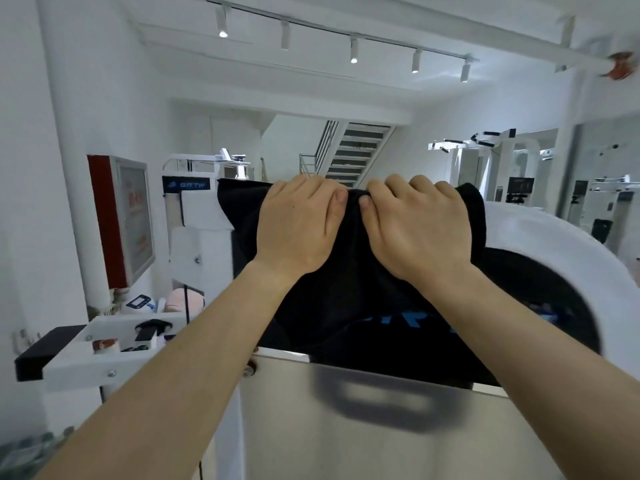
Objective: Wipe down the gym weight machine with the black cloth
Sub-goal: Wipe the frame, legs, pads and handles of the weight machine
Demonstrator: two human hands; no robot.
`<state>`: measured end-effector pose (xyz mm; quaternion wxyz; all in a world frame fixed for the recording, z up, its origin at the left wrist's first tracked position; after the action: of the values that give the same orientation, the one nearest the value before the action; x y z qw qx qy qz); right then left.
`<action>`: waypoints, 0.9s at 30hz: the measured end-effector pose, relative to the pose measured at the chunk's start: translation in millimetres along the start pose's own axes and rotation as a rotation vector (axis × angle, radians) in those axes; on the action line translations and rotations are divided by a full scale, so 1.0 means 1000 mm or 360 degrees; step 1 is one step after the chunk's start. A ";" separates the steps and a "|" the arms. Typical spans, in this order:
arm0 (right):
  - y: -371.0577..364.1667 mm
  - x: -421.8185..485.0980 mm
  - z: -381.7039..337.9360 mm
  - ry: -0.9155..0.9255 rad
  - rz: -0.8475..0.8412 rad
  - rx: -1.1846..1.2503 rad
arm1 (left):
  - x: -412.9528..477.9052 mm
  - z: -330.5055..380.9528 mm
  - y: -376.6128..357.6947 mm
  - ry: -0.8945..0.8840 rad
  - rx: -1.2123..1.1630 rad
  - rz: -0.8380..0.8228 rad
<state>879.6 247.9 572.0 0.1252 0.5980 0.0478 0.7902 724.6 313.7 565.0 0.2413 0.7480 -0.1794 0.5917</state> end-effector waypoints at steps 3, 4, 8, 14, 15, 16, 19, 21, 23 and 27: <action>-0.008 0.016 -0.038 0.0013 -0.0006 -0.0004 | -0.008 -0.040 0.010 -0.0010 0.0016 -0.0018; -0.012 0.022 -0.051 0.0024 -0.0010 0.0001 | -0.010 -0.055 0.014 -0.0007 0.0014 -0.0019; -0.027 0.040 -0.101 0.0003 -0.0043 0.0012 | -0.023 -0.102 0.022 -0.0016 0.0033 0.0019; -0.039 0.060 -0.152 0.0047 -0.0061 0.0078 | -0.035 -0.150 0.030 0.0066 -0.0020 0.0025; -0.041 0.061 -0.157 0.0060 -0.0047 0.0091 | -0.036 -0.154 0.030 0.0089 -0.0001 0.0016; -0.042 0.062 -0.159 0.0070 -0.0031 0.0097 | -0.036 -0.155 0.030 0.0106 0.0036 0.0016; -0.042 0.058 -0.152 0.0105 -0.0020 0.0122 | -0.035 -0.142 0.029 0.0146 0.0180 0.0051; -0.038 0.050 -0.134 0.0138 -0.0026 0.0139 | -0.033 -0.125 0.027 0.0178 0.0234 0.0071; -0.031 0.038 -0.104 0.0142 -0.0012 0.0130 | -0.028 -0.099 0.020 0.0181 0.0243 0.0064; -0.013 0.010 -0.034 0.0096 0.0031 0.0043 | -0.010 -0.026 0.004 0.0139 0.0200 0.0020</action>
<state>846.1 265.2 568.5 0.1078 0.5761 0.0564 0.8083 699.2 324.6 560.6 0.1979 0.7341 -0.1360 0.6352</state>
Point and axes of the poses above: each hand's wrist, its own x-axis towards the middle knuckle, its own y-axis out of the back of the hand, z = x × y, the point moved 1 cm from there along x, towards the middle knuckle, and after that the axes turned 1 degree about x, right-handed, at the moved point
